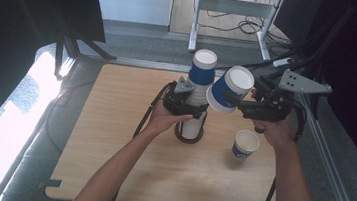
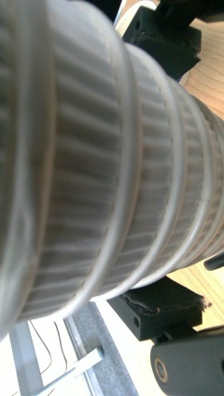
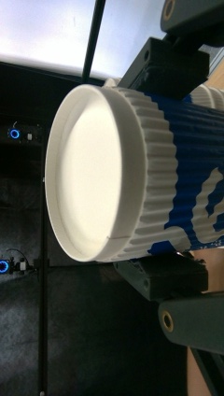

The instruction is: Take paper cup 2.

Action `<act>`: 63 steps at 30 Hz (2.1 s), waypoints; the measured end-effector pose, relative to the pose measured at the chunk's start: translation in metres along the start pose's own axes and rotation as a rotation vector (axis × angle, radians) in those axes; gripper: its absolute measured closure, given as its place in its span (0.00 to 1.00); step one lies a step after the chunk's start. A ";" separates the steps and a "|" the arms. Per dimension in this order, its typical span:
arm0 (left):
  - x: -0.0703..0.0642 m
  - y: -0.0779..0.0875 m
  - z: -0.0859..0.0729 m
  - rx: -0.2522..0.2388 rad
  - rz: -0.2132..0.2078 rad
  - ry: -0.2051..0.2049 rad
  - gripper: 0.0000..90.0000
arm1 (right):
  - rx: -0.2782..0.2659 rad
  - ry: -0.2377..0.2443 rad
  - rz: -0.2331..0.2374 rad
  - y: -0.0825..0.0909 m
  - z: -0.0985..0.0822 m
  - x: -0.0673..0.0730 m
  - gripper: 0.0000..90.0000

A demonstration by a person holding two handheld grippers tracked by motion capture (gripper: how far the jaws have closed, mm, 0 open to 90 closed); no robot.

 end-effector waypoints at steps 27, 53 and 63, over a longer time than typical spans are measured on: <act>-0.005 0.046 -0.022 -0.060 -0.021 -0.045 0.10 | 0.032 -0.064 0.034 0.009 -0.071 0.014 0.29; -0.021 0.100 -0.099 -0.083 -0.083 -0.031 0.15 | 0.118 -0.132 0.017 -0.003 -0.157 0.036 0.29; -0.038 0.117 -0.116 -0.105 -0.118 -0.035 0.15 | 0.130 -0.154 -0.006 -0.006 -0.178 0.047 0.29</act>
Point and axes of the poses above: each handheld gripper's, and its own axes: y roughly backward along the jaws, z roughly out of its top, x roughly to its left, the point moved 2 cm from there along -y, roughly forward along the jaws, and after that the axes turned 1 degree about z, right-handed, at the moved point
